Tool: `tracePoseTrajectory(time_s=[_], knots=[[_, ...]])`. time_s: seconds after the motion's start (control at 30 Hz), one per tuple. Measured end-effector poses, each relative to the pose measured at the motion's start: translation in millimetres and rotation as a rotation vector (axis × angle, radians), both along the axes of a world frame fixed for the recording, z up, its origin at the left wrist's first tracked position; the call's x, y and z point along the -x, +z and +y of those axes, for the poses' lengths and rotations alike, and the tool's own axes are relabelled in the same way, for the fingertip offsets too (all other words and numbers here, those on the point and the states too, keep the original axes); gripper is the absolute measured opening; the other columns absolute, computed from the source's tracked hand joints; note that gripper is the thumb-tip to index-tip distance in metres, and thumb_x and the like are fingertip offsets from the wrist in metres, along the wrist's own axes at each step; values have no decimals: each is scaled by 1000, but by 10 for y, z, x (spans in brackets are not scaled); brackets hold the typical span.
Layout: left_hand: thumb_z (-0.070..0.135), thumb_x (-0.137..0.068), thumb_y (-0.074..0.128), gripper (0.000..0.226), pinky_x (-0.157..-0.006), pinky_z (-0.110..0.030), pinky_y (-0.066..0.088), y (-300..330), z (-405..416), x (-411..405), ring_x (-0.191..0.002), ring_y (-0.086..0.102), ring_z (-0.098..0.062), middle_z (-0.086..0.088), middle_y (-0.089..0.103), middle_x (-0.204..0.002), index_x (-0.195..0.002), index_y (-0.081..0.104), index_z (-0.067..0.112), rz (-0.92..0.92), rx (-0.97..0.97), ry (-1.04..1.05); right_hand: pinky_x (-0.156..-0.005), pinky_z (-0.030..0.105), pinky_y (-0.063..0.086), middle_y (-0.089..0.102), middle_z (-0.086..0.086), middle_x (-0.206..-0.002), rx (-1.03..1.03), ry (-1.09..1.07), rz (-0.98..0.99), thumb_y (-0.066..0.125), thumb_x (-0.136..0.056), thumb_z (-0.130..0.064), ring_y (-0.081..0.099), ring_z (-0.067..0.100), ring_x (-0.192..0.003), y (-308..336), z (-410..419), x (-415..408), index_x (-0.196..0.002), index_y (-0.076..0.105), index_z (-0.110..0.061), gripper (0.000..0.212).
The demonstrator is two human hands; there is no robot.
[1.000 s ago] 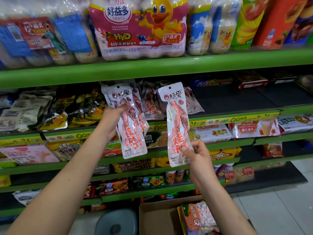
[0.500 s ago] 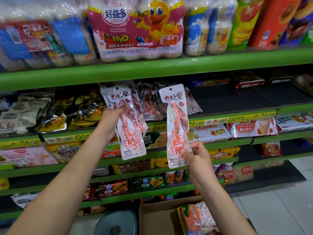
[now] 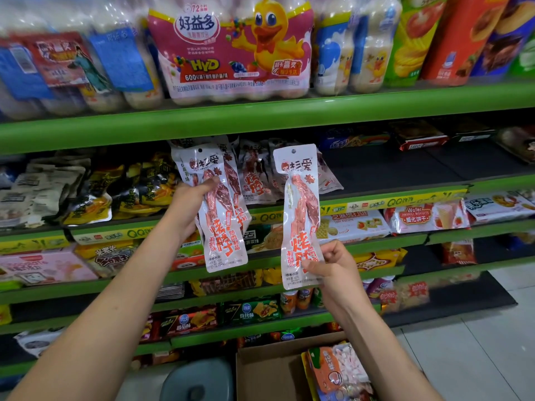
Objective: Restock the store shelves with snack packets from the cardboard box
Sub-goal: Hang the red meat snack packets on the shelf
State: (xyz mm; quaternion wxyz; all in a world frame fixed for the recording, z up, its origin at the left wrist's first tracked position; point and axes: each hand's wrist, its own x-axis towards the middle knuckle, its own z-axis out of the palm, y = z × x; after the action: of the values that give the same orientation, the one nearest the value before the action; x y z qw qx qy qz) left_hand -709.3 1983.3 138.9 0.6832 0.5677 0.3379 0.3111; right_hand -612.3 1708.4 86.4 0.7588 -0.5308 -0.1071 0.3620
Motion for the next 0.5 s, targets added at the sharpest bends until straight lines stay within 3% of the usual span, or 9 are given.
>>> tracePoseTrajectory(time_s=[0.07,0.13,0.2,0.33,0.4,0.47,0.5], knots=[[17,-93,71,21,-71,-28,61,17,-14,4,-88,76,-14,2,79,-95,-110,60,14,10,-20,-5,-52,33,55,76,8,-85,-19,17,28,59,-77,27,72,24,-72,-6,6,-12,-92,43,-11,44],[17,-93,71,31,-85,-36,59,27,-20,9,-98,75,-21,-5,77,-108,-121,60,10,11,-15,-7,-54,34,56,77,11,-94,-24,46,36,59,-73,30,73,25,-75,-18,12,-27,-104,45,-13,55],[15,-93,70,33,-90,-41,58,35,-28,11,-100,74,-26,-9,76,-112,-125,60,10,5,-10,-10,-55,34,56,77,11,-98,-33,92,45,56,-70,31,73,23,-75,-21,13,-37,-116,47,-16,67],[15,-94,70,36,-93,-45,58,33,-37,7,-99,75,-27,-11,76,-112,-127,59,7,11,-3,-3,-50,31,48,69,8,-78,-109,169,72,43,-68,26,61,18,-61,-10,1,-44,-122,59,-30,80],[16,-94,70,37,-94,-46,57,34,-36,4,-98,75,-27,-11,76,-110,-127,59,7,16,-1,-8,-42,28,40,61,6,-70,-186,214,178,51,-60,14,49,16,-51,12,0,-27,-114,69,-30,72],[18,-93,70,38,-97,-47,56,43,-46,10,-99,75,-27,-11,76,-111,-127,59,6,21,-5,-9,-37,22,32,55,8,-68,-279,294,349,67,-61,0,41,14,-43,23,-13,-9,-110,65,-12,51],[18,-93,71,38,-99,-47,55,49,-49,13,-101,74,-26,-11,75,-113,-127,59,6,23,-7,-7,-35,20,27,50,7,-67,-342,363,451,77,-62,-8,37,13,-40,29,-32,-14,-99,61,-5,40]])
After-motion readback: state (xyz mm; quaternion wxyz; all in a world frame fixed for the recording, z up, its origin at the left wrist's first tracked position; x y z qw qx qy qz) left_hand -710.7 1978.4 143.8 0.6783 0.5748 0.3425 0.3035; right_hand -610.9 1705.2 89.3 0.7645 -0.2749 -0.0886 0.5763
